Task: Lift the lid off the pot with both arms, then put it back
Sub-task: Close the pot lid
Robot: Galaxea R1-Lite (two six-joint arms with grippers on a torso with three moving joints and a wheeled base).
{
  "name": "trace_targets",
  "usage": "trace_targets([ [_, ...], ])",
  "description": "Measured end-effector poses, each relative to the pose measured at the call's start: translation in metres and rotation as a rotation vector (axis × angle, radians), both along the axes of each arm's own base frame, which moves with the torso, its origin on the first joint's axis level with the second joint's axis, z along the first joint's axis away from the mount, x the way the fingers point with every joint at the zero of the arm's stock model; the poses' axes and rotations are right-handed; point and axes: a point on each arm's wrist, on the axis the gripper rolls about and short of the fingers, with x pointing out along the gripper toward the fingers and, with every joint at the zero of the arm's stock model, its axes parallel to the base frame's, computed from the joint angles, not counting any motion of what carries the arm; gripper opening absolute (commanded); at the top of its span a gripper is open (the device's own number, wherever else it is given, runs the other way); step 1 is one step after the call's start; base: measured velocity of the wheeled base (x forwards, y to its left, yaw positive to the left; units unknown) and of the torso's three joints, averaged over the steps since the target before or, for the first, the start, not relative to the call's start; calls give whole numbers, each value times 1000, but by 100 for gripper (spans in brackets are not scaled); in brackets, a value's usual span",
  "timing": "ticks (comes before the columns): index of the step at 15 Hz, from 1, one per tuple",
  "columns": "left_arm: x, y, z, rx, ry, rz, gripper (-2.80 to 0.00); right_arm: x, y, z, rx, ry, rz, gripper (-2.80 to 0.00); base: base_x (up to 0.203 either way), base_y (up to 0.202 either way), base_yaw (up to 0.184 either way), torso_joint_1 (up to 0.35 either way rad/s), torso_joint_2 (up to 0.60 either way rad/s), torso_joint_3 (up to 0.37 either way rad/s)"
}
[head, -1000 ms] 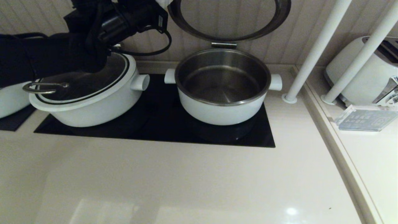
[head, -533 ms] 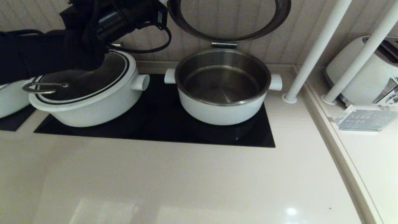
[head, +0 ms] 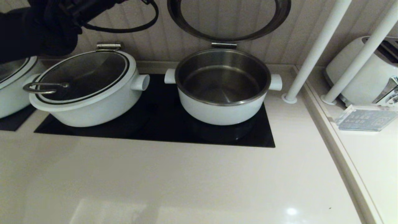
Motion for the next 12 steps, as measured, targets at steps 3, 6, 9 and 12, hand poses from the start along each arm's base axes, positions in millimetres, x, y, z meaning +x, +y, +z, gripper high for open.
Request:
trace_targets([
  [3,16,-6,-13,-11,-6,-4,-280,0,0,0,0,0,0,-280,0,0,0,0,0,0],
  [6,38,-14,-33,-12,-4,-8,-280,0,0,0,0,0,0,-280,0,0,0,0,0,0],
  [9,48,-18,-44,-6,15,-7,-280,0,0,0,0,0,0,-280,0,0,0,0,0,0],
  [12,50,-19,-47,-2,23,-9,-280,0,0,0,0,0,0,-280,0,0,0,0,0,0],
])
